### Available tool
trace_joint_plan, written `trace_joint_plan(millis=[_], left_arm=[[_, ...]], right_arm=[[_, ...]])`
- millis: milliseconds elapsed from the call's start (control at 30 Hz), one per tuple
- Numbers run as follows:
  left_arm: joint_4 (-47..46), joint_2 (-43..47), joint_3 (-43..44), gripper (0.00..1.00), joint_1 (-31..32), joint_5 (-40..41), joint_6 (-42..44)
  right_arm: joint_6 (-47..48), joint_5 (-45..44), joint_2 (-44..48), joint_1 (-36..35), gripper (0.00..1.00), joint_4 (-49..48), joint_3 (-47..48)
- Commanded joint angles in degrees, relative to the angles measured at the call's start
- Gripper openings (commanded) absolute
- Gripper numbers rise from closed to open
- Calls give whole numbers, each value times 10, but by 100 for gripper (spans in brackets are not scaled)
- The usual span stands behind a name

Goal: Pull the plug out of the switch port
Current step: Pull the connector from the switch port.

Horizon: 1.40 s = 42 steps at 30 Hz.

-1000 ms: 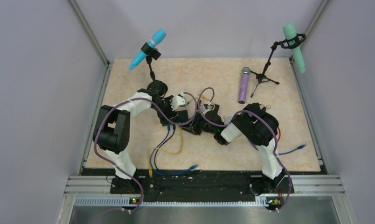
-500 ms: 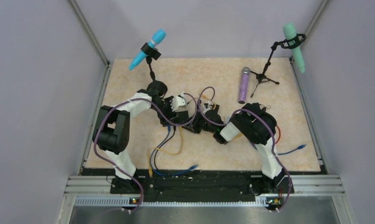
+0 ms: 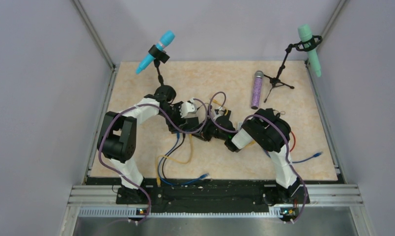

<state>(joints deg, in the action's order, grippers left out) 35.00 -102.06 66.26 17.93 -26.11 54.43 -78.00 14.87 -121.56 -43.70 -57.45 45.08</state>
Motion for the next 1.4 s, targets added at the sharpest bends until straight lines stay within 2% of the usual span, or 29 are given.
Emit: trace_joint_plan(millis=[0,133,333,400,467,533,600,767,967,1100,1300,1367], left_arm=[[99,-1,-17,59,11,-72,9],[96,0,-18,58,11,-69,2],[97,-1,-19,58,11,-64,0],[97,-3,-19,57,11,-63,1],[98,-3,-21,58,11,-65,2],[96,-3,-24,59,11,-72,3],[96,-2,-24,58,11,-74,4],[84,-5,-18,55,10,-68,-18],[76,-11,-7,51,8,-38,-40],[46,3,-17,51,7,-27,-59],[37,4,-11,50,3,-12,-74],[36,4,-13,49,3,-9,-76]], right_arm=[[-7,-24,-3,4,31,-35,26],[-28,-37,-6,4,31,-38,24],[-40,-47,-8,4,16,-51,21],[-39,-44,-8,4,14,-53,21],[-39,-45,-8,4,7,-57,17],[-42,-50,-8,4,6,-62,12],[-43,-51,-8,4,0,-67,9],[-6,-31,6,2,0,-44,19],[118,26,46,-3,0,103,50],[79,81,24,5,0,-32,4],[138,73,50,-16,0,65,19],[125,88,45,-11,0,44,16]])
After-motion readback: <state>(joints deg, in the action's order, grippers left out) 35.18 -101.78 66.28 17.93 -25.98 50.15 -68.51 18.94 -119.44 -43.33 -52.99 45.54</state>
